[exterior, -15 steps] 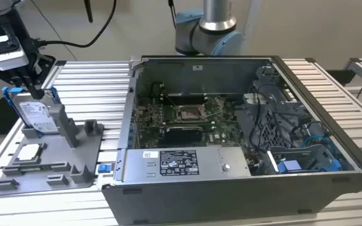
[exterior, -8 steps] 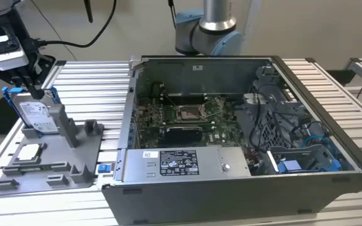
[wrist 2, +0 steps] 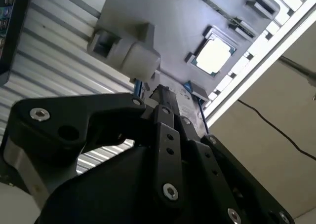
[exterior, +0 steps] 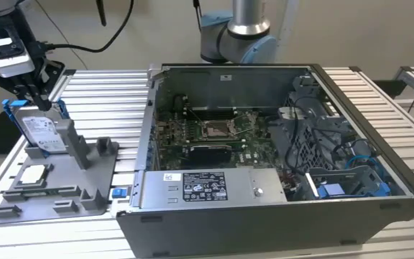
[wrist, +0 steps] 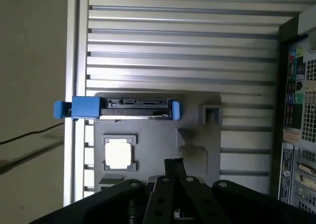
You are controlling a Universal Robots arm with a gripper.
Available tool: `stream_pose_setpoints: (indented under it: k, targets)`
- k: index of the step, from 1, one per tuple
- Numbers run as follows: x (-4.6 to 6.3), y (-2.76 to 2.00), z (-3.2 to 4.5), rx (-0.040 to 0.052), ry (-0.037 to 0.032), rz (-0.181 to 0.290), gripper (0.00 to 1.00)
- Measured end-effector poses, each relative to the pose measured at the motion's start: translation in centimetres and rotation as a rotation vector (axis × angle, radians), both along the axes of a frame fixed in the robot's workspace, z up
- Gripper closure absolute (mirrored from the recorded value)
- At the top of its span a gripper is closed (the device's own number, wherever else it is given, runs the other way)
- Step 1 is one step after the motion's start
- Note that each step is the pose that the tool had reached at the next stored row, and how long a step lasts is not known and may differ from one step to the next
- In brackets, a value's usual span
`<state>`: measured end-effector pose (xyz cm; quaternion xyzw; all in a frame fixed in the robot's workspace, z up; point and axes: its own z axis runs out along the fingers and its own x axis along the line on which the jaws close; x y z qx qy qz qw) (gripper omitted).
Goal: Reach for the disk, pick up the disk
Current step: 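Reach for the disk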
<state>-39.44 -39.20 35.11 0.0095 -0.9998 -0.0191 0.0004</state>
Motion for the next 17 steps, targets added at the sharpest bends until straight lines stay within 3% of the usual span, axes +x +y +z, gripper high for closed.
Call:
stream_pose_setpoints:
  k: [4,11,14,17]
  targets:
    - [-1.0,1.55,-0.06,0.0,-0.0003,0.0,1.0]
    - [-4.0,3.35,-0.15,0.0,-0.0002,0.0,1.0]
    - [-5.4,3.9,-0.19,0.0,-0.0002,0.0,1.0]
    - [-6.4,4.14,-0.2,0.0,-0.0002,0.001,1.0]
